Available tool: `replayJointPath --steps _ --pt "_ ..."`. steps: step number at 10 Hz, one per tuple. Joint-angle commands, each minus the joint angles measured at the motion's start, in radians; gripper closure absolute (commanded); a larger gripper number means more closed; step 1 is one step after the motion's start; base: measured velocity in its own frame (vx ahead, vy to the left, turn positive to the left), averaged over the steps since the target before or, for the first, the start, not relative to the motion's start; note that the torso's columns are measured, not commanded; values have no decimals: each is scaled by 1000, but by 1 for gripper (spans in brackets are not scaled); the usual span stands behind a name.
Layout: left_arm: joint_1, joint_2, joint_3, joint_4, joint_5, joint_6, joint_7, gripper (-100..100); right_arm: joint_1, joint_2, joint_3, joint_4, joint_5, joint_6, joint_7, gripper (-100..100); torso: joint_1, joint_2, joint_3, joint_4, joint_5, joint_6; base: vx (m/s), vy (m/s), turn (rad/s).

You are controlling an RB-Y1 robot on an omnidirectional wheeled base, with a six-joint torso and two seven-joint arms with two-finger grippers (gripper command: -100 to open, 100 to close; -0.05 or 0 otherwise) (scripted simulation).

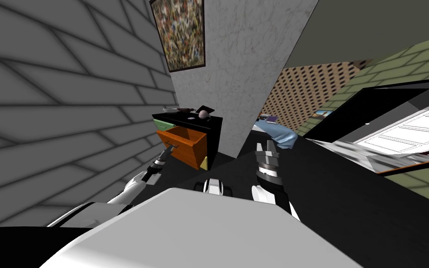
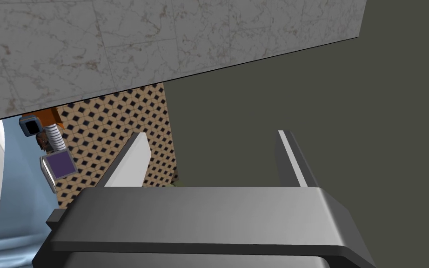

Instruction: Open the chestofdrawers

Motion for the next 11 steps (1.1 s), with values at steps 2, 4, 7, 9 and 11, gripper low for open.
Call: replayJointPath --steps 2,4,7,9,11 --pt "-33 56 15 -8 15 50 60 -100 0 0 0 0 0 0 0 0 6 -5 -2 -3 4 0 -53 -55 -6" --pt "-38 67 17 -11 18 60 71 -100 0 0 0 0 0 0 0 0 2 -1 -1 2 -2 -1 -39 -40 -7" --pt "-36 74 13 -17 17 86 89 -100 0 0 0 0 0 0 0 0 2 3 1 6 -5 -3 -19 -25 -6" --pt "-34 71 10 -10 16 89 90 0 0 0 0 0 0 0 0 0 1 1 0 2 -1 -1 0 0 0" --pt "-30 70 9 -7 16 92 90 0 0 0 0 0 0 0 0 0 2 -2 -1 -1 1 0 0 0 0"
